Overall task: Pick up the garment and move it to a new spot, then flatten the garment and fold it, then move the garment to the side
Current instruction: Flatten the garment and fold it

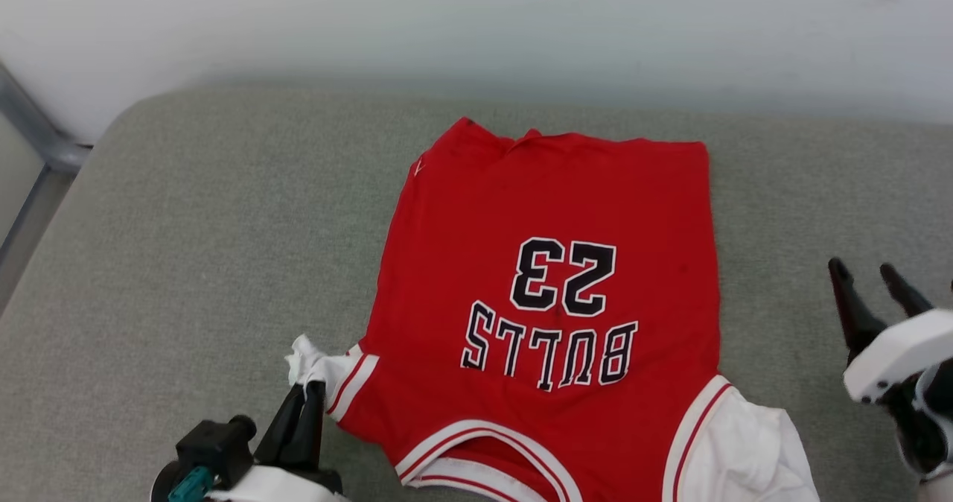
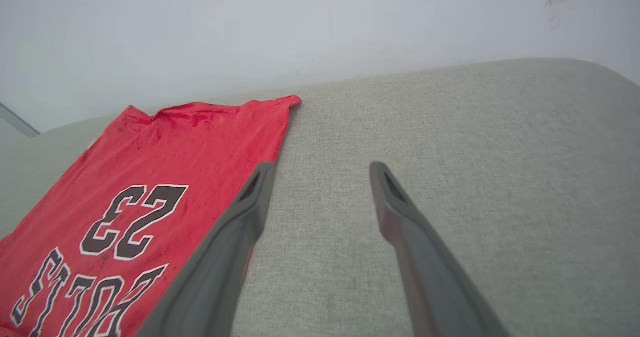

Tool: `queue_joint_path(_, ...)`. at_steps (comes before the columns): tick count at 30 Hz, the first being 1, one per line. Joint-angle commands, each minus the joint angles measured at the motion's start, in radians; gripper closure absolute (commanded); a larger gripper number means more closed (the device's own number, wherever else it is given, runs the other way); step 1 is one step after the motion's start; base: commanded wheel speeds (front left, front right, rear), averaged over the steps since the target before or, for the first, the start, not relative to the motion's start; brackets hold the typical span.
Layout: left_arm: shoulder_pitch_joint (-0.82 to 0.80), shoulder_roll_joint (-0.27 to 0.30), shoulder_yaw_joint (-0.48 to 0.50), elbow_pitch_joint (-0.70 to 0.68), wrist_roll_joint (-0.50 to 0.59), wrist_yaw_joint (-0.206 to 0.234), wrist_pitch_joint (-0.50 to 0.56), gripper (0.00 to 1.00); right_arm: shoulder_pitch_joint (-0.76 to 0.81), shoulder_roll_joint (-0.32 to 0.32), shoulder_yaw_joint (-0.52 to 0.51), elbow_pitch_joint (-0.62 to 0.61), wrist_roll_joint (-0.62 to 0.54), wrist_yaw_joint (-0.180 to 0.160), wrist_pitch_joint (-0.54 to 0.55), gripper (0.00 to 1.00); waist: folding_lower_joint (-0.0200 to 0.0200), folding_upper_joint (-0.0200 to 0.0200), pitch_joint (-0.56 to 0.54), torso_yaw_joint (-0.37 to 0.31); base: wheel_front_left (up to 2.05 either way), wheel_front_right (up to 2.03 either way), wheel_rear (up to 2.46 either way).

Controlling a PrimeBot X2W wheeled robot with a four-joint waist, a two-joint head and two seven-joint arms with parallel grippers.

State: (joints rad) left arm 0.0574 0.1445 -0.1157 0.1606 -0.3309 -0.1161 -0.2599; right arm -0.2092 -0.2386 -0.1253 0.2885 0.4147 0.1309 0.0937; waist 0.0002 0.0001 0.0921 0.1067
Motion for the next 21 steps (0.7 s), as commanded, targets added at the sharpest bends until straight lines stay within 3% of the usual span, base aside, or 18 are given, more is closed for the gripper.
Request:
queue_joint_path(1, -0.024, -0.007, -0.006, -0.010, 0.007, -0.004, -0.006, 1.00, -0.048, -0.014, -0.001, 0.031, 0.009, 0.000, 0.025, 0.00, -0.0002, -0.0001, 0.065, 0.037, 0.00, 0.00, 0.00)
queue_joint_path(10, -0.147, -0.056, -0.068, -0.084, 0.013, -0.012, -0.006, 1.00, -0.434, -0.120, 0.052, 0.284, 0.027, 0.000, 0.264, 0.00, -0.0002, -0.0001, 0.225, 0.141, 0.00, 0.00, 0.00)
queue_joint_path(16, -0.195, -0.077, -0.106, -0.124, 0.019, -0.014, -0.006, 1.00, -0.662, -0.149, 0.081, 0.419, -0.019, 0.000, 0.438, 0.00, -0.0002, -0.0001, 0.309, 0.191, 0.00, 0.00, 0.00)
queue_joint_path(21, -0.234, -0.085, -0.144, -0.148, 0.008, -0.015, -0.006, 1.00, -0.798, -0.164, 0.085, 0.488, -0.076, 0.000, 0.500, 0.00, -0.0002, -0.0001, 0.371, 0.226, 0.00, 0.00, 0.00)
